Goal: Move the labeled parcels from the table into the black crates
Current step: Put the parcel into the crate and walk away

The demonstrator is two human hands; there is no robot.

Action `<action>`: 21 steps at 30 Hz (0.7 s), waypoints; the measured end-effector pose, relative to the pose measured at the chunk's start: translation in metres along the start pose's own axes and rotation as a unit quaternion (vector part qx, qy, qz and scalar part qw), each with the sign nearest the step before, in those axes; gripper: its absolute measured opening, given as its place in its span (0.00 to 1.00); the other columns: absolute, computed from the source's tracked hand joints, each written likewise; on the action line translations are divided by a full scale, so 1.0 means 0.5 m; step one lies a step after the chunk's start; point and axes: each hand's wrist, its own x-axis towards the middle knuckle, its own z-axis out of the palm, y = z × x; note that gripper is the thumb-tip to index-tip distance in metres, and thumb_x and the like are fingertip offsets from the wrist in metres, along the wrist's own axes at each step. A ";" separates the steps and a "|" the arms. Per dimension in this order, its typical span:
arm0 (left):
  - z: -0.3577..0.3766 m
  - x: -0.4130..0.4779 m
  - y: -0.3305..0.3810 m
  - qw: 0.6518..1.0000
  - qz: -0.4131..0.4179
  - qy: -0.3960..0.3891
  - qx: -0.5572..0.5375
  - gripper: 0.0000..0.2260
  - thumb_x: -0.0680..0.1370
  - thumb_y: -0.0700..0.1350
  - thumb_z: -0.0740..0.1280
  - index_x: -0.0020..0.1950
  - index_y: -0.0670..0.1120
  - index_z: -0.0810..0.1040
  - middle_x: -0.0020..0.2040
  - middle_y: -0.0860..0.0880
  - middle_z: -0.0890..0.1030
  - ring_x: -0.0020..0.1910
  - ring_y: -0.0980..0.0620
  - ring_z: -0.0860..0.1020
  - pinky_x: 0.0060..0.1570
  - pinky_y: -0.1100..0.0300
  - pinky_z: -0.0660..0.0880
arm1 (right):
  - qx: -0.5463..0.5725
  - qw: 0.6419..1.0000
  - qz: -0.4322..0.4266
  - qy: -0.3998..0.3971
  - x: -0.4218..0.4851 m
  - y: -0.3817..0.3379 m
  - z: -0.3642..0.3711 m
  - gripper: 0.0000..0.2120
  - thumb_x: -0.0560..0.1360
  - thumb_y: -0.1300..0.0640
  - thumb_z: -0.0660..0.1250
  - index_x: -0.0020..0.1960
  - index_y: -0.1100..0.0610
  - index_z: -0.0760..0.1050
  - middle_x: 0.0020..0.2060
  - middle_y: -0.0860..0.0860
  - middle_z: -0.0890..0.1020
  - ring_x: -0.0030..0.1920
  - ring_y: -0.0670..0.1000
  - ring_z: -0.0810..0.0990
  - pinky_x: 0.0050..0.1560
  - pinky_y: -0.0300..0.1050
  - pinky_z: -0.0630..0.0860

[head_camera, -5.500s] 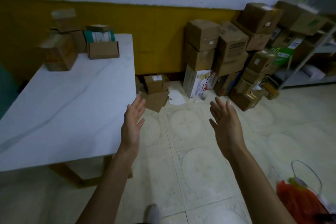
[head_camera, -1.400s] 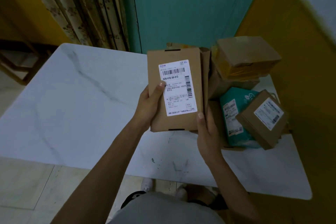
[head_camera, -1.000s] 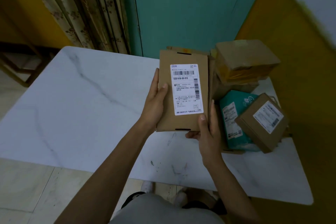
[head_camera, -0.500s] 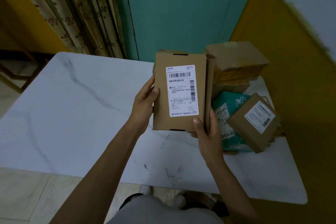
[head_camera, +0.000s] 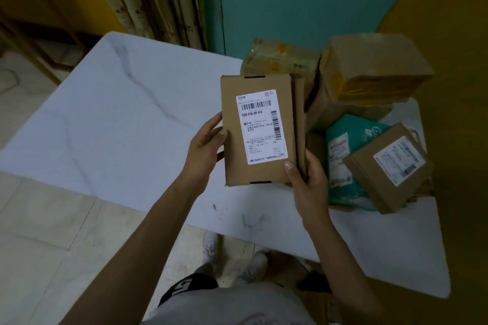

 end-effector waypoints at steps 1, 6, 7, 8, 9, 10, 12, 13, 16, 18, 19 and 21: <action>-0.021 -0.010 -0.012 1.000 -0.009 0.009 -0.001 0.14 0.81 0.44 0.61 0.63 0.59 0.72 0.53 0.59 0.82 0.53 0.60 0.80 0.44 0.65 0.78 | 0.004 1.000 0.005 -0.007 -0.001 0.004 0.011 0.17 0.77 0.60 0.67 0.64 0.49 0.72 0.56 0.47 0.80 0.55 0.39 0.79 0.50 0.35 0.78; -0.144 -0.064 -0.045 0.998 -0.023 0.057 -0.012 0.13 0.79 0.44 0.64 0.62 0.57 0.74 0.53 0.58 0.83 0.52 0.60 0.81 0.42 0.66 0.79 | 0.022 0.998 0.014 -0.057 -0.028 0.011 0.117 0.17 0.76 0.60 0.67 0.62 0.47 0.72 0.53 0.44 0.81 0.52 0.40 0.81 0.44 0.35 0.79; -0.173 -0.074 -0.048 0.997 -0.021 0.073 -0.018 0.14 0.79 0.44 0.64 0.63 0.57 0.74 0.54 0.57 0.82 0.52 0.60 0.81 0.42 0.66 0.79 | 0.028 0.997 0.019 -0.070 -0.036 0.012 0.147 0.17 0.76 0.60 0.68 0.62 0.46 0.72 0.53 0.44 0.82 0.52 0.41 0.82 0.44 0.37 0.79; -0.205 -0.084 -0.051 0.995 -0.018 0.090 -0.025 0.14 0.79 0.45 0.64 0.64 0.57 0.74 0.55 0.57 0.82 0.52 0.60 0.81 0.43 0.66 0.79 | 0.032 0.996 0.024 -0.084 -0.045 0.012 0.178 0.17 0.76 0.60 0.68 0.62 0.46 0.72 0.54 0.44 0.82 0.53 0.42 0.82 0.43 0.38 0.80; -0.238 -0.093 -0.053 0.994 -0.017 0.107 -0.032 0.15 0.79 0.45 0.65 0.64 0.56 0.74 0.55 0.56 0.82 0.53 0.59 0.81 0.44 0.65 0.79 | 0.035 0.994 0.028 -0.096 -0.053 0.011 0.211 0.17 0.76 0.60 0.68 0.62 0.47 0.72 0.54 0.44 0.82 0.53 0.43 0.82 0.43 0.39 0.80; -0.273 -0.102 -0.056 0.991 -0.017 0.123 -0.041 0.15 0.79 0.45 0.65 0.65 0.55 0.74 0.55 0.56 0.82 0.53 0.59 0.81 0.45 0.65 0.79 | 0.038 0.993 0.031 -0.108 -0.062 0.010 0.246 0.18 0.76 0.60 0.68 0.63 0.47 0.72 0.54 0.44 0.82 0.53 0.44 0.82 0.43 0.39 0.80; -0.350 -0.122 -0.060 0.987 -0.016 0.148 -0.058 0.13 0.79 0.45 0.65 0.63 0.55 0.76 0.54 0.56 0.83 0.53 0.59 0.81 0.44 0.65 0.79 | 0.042 0.991 0.036 -0.124 -0.082 0.007 0.321 0.18 0.75 0.60 0.69 0.64 0.49 0.73 0.54 0.44 0.83 0.54 0.46 0.82 0.44 0.41 0.81; -0.394 -0.133 -0.061 0.985 -0.012 0.158 -0.063 0.12 0.78 0.46 0.65 0.62 0.55 0.76 0.53 0.56 0.83 0.52 0.59 0.81 0.44 0.66 0.79 | 0.044 0.990 0.038 -0.129 -0.094 0.005 0.364 0.18 0.75 0.60 0.69 0.63 0.49 0.73 0.53 0.44 0.83 0.54 0.46 0.82 0.44 0.41 0.81; -0.541 -0.174 -0.059 0.984 0.005 0.168 -0.061 0.12 0.79 0.47 0.65 0.61 0.57 0.77 0.54 0.55 0.83 0.53 0.57 0.81 0.44 0.65 0.79 | 0.053 0.988 0.043 -0.140 -0.138 0.001 0.510 0.17 0.75 0.60 0.69 0.59 0.45 0.73 0.50 0.43 0.84 0.52 0.44 0.83 0.42 0.40 0.81; -0.653 -0.207 -0.054 0.985 0.015 0.160 -0.057 0.13 0.79 0.46 0.65 0.62 0.58 0.76 0.55 0.54 0.83 0.53 0.56 0.81 0.43 0.66 0.78 | 0.058 0.986 0.048 -0.147 -0.177 -0.002 0.619 0.16 0.75 0.60 0.69 0.57 0.44 0.72 0.49 0.43 0.83 0.51 0.43 0.83 0.41 0.39 0.80; -0.709 -0.223 -0.051 0.986 0.017 0.157 -0.060 0.14 0.78 0.46 0.66 0.63 0.58 0.76 0.55 0.54 0.83 0.54 0.56 0.81 0.44 0.66 0.78 | 0.063 0.985 0.051 -0.155 -0.197 -0.002 0.675 0.15 0.75 0.60 0.69 0.57 0.44 0.72 0.48 0.43 0.84 0.51 0.43 0.83 0.41 0.39 0.81; -0.815 -0.257 -0.044 0.984 0.017 0.165 -0.070 0.17 0.78 0.45 0.66 0.64 0.61 0.74 0.54 0.53 0.84 0.53 0.56 0.81 0.44 0.64 0.79 | 0.073 0.978 0.062 -0.186 -0.235 -0.002 0.784 0.15 0.76 0.61 0.68 0.58 0.45 0.71 0.47 0.44 0.84 0.50 0.44 0.83 0.42 0.41 0.81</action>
